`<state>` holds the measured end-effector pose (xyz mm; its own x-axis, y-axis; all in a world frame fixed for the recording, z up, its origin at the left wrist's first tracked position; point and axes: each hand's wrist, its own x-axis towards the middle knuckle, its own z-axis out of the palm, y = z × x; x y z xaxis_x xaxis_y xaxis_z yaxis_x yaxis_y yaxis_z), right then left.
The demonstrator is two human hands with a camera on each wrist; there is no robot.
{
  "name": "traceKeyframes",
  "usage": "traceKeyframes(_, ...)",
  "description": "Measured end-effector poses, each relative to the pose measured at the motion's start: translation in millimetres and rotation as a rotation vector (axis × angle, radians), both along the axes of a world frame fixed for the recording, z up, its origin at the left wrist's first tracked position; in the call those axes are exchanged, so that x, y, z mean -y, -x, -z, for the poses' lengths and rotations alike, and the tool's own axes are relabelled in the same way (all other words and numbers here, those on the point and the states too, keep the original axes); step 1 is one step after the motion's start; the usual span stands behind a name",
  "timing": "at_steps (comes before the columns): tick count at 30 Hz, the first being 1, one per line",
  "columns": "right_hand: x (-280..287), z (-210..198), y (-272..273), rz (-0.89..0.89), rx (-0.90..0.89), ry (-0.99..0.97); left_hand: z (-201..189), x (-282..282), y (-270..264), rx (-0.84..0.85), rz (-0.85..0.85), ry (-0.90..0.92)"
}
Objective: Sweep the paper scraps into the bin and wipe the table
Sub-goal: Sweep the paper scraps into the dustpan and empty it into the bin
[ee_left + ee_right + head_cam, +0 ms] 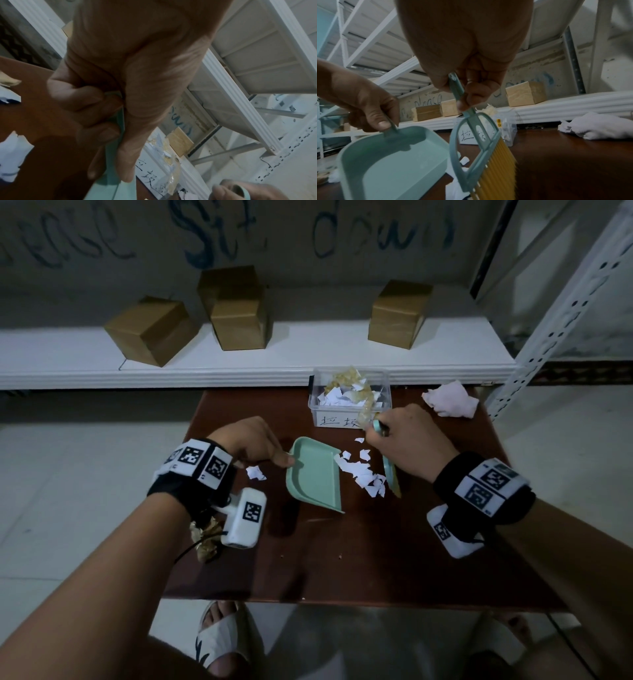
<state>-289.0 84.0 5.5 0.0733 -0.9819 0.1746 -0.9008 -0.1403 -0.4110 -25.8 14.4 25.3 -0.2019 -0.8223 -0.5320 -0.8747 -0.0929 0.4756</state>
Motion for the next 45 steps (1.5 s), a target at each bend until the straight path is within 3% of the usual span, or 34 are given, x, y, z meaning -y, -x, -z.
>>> traceKeyframes(8,3.1,8.0,-12.7,-0.098,0.153,0.113,6.8,-8.1,19.5,-0.002,0.046,0.039)
traceKeyframes(18,2.6,-2.3,-7.6,-0.057,0.367,0.031,21.7,-5.4,19.8,0.110,0.132,-0.047)
traceKeyframes(22,2.4,-11.7,-2.2,-0.015,0.412,0.034,31.8,-6.8,19.7,0.115,0.167,-0.155)
traceKeyframes(31,14.1,-33.0,33.9,0.220,0.539,0.243,31.8,-4.9,13.9,0.101,0.172,-0.163)
traceKeyframes(34,14.4,-38.2,44.7,0.267,0.577,0.344,24.4,1.1,5.1,0.043,0.170,-0.119)
traceKeyframes(40,17.0,-43.1,55.6,0.335,0.667,0.473,12.1,16.6,-4.0,-0.124,0.065,0.152)
traceKeyframes(45,12.5,-41.0,42.4,0.315,0.689,0.479,8.1,15.2,6.7,-0.179,0.000,0.271)
